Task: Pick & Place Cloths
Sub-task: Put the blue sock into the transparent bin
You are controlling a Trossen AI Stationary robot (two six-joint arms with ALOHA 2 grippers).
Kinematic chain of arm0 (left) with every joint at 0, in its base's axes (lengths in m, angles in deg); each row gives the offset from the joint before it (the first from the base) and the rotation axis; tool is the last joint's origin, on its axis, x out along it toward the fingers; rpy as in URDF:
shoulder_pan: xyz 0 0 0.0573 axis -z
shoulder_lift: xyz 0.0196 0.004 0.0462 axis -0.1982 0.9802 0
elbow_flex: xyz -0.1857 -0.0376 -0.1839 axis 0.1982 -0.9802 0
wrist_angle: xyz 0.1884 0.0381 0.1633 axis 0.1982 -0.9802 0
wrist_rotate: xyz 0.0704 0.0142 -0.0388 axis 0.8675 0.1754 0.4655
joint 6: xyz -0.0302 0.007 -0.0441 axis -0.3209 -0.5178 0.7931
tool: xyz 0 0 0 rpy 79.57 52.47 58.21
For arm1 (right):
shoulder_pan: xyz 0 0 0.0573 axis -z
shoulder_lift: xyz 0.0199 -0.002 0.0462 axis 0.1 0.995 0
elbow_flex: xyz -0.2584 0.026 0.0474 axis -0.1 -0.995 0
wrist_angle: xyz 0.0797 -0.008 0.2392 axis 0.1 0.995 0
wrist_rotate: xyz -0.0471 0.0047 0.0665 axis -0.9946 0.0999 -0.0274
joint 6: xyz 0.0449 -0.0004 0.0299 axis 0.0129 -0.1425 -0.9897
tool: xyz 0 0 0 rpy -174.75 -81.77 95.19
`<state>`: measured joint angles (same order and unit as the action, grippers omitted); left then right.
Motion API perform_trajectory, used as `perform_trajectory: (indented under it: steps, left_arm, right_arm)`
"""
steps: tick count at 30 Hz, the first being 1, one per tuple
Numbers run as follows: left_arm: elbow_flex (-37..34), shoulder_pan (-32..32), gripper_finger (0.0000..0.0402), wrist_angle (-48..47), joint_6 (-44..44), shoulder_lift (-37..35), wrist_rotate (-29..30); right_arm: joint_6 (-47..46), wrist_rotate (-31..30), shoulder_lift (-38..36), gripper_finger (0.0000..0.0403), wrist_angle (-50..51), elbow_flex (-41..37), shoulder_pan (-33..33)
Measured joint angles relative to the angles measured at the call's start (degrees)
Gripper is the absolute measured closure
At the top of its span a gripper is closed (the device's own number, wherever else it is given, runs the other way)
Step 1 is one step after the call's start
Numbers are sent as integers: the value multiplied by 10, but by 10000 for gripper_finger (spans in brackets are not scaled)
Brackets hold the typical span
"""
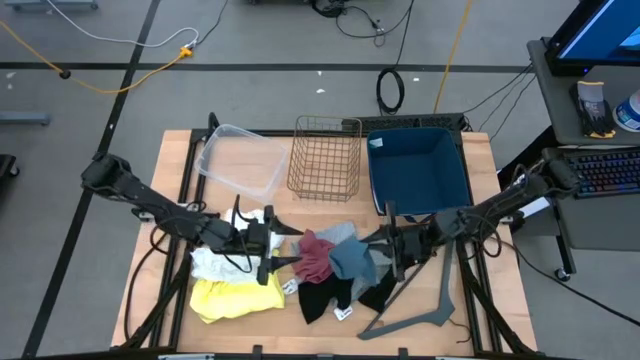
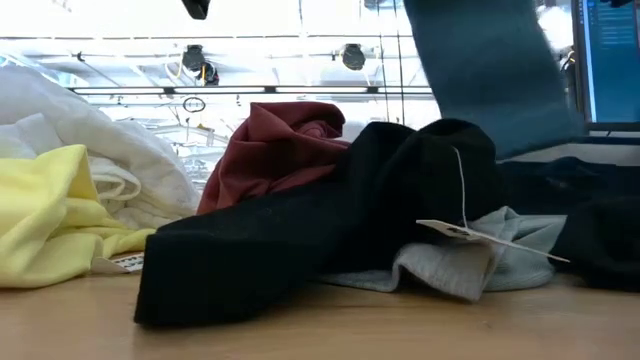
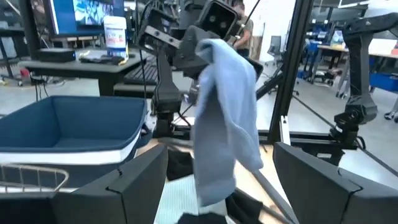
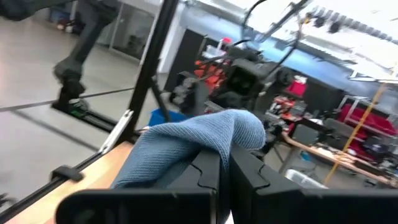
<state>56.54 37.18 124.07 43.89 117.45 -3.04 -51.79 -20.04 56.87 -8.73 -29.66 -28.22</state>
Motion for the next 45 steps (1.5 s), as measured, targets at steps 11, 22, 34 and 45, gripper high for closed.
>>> perform_trajectory:
  steps: [11, 22, 34, 45]
  left_arm:
    - [0, -46, 105, 122, 4, 74, -43]
    - [0, -54, 105, 130, 34, 82, -104]
    - [0, -54, 106, 81, 33, 82, -109]
    - [0, -55, 330, 77, -14, 82, -109]
  right_arm:
    - [23, 0, 95, 402, -31, 47, 31]
    - [92, -16, 209, 402, -14, 144, 38]
    - [106, -13, 250, 401, -15, 196, 38]
    - [83, 48, 250, 396, -16, 196, 37]
